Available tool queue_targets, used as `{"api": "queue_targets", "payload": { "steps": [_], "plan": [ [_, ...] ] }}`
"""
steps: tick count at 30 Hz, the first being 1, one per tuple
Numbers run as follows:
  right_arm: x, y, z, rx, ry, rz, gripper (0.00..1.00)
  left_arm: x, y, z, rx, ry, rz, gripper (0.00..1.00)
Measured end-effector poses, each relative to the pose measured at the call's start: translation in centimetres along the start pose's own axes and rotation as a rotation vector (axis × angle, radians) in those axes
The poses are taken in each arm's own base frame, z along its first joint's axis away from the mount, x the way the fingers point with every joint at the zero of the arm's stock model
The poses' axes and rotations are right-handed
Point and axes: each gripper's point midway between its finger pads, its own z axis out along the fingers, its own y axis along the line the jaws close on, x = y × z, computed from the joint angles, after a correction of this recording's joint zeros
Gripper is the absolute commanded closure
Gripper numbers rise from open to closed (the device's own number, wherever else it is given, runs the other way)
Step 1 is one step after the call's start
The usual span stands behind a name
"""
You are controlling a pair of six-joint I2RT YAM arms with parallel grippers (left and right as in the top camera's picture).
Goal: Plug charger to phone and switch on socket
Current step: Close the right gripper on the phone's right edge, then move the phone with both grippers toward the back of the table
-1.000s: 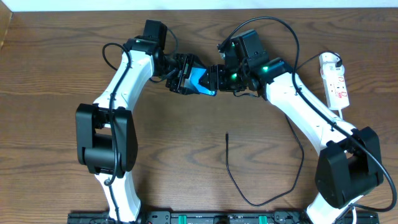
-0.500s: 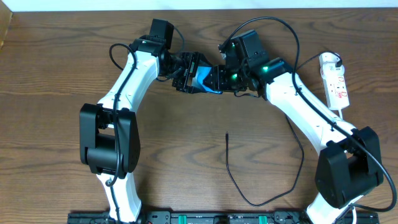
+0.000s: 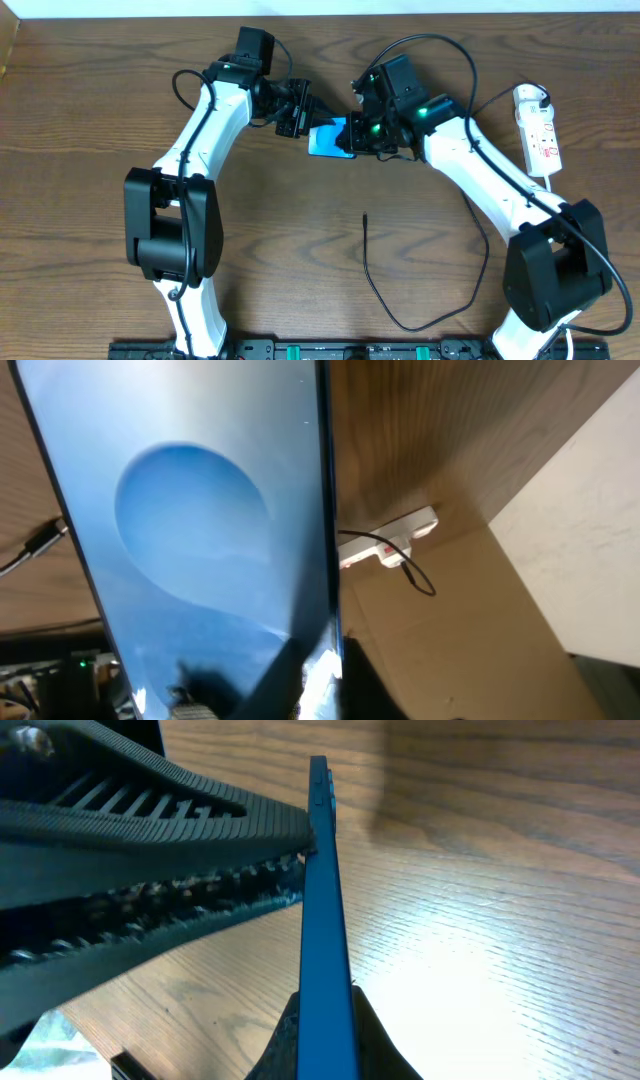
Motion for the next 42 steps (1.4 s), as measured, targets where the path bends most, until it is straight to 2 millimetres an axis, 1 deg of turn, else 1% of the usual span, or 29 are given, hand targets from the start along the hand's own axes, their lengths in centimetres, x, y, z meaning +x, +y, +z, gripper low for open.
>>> {"api": "queue_targets", "payload": {
  "steps": [1,3,4,6,7,9,10,11,13,15,16,18,20,24,27,28,30,33,36,42],
  "plan": [
    [0.0,0.1,0.1,-0.001,0.0,-0.002,0.99,0.0,0.0,-0.1,0.001,0.0,-0.001,0.78],
    [-0.4,0.1,0.0,-0.008,-0.013,-0.005,0.99,0.1,0.0,-0.2,-0.001,0.005,0.005,0.43],
    [-0.4,0.1,0.0,-0.011,-0.015,-0.005,0.99,0.1,0.0,-0.2,0.001,0.005,0.019,0.37],
    [-1.4,-0.2,-0.4,-0.019,-0.045,-0.002,0.99,0.3,0.2,-0.1,-0.007,0.01,0.034,0.14],
    [-1.9,-0.5,-0.6,-0.019,-0.055,0.006,0.99,0.3,0.2,-0.1,-0.005,0.012,0.054,0.14],
    [-2.9,-1.9,-1.3,-0.008,-0.08,0.046,0.99,0.4,-0.1,-0.2,0.006,0.023,0.105,0.13],
    [-3.7,-3.0,-1.9,-0.001,-0.1,0.082,0.99,0.5,-0.4,-0.4,0.021,0.035,0.139,0.13],
    [-4.0,-3.3,-2.1,0.0,-0.108,0.097,0.99,0.5,-0.7,-0.5,0.034,0.041,0.161,0.13],
    [-5.6,-5.0,-3.2,0.0,-0.155,0.173,0.99,0.9,-2.0,-0.8,0.087,0.068,0.241,0.13],
    [-6.8,-6.0,-4.1,-0.016,-0.193,0.253,0.99,1.2,-3.5,-1.1,0.145,0.079,0.324,0.13],
    [-7.3,-6.3,-4.4,-0.027,-0.205,0.293,0.99,1.3,-4.0,-1.1,0.163,0.08,0.353,0.13],
    [-8.6,-6.6,-5.4,-0.09,-0.236,0.438,0.99,1.7,-5.8,-1.5,0.235,0.082,0.446,0.13],
    [-9.5,-5.9,-5.8,-0.154,-0.249,0.523,0.99,2.1,-7.2,-1.8,0.286,0.08,0.495,0.13],
    [-11.3,-3.3,-6.8,-0.315,-0.257,0.653,0.98,2.4,-9.5,-2.6,0.372,0.047,0.538,0.13],
    [-12.6,-1.6,-7.7,-0.417,-0.263,0.721,0.98,2.1,-10.6,-3.0,0.411,0.011,0.546,0.13],
    [-12.7,-1.4,-7.8,-0.429,-0.263,0.733,0.99,1.8,-11.0,-3.1,0.423,-0.012,0.541,0.13],
    [-13.4,-0.5,-8.3,-0.479,-0.267,0.76,0.99,1.3,-11.5,-3.3,0.439,-0.05,0.529,0.12],
    [-13.6,0.5,-8.4,-0.517,-0.259,0.787,0.99,0.6,-11.9,-3.4,0.449,-0.085,0.479,0.13],
    [-13.2,1.6,-8.0,-0.534,-0.227,0.827,0.99,-0.1,-12.2,-3.6,0.462,-0.111,0.396,0.13],
    [-12.6,3.2,-7.5,-0.56,-0.189,0.844,0.99,-0.9,-13.0,-4.0,0.499,-0.155,0.324,0.13]
  ]
}}
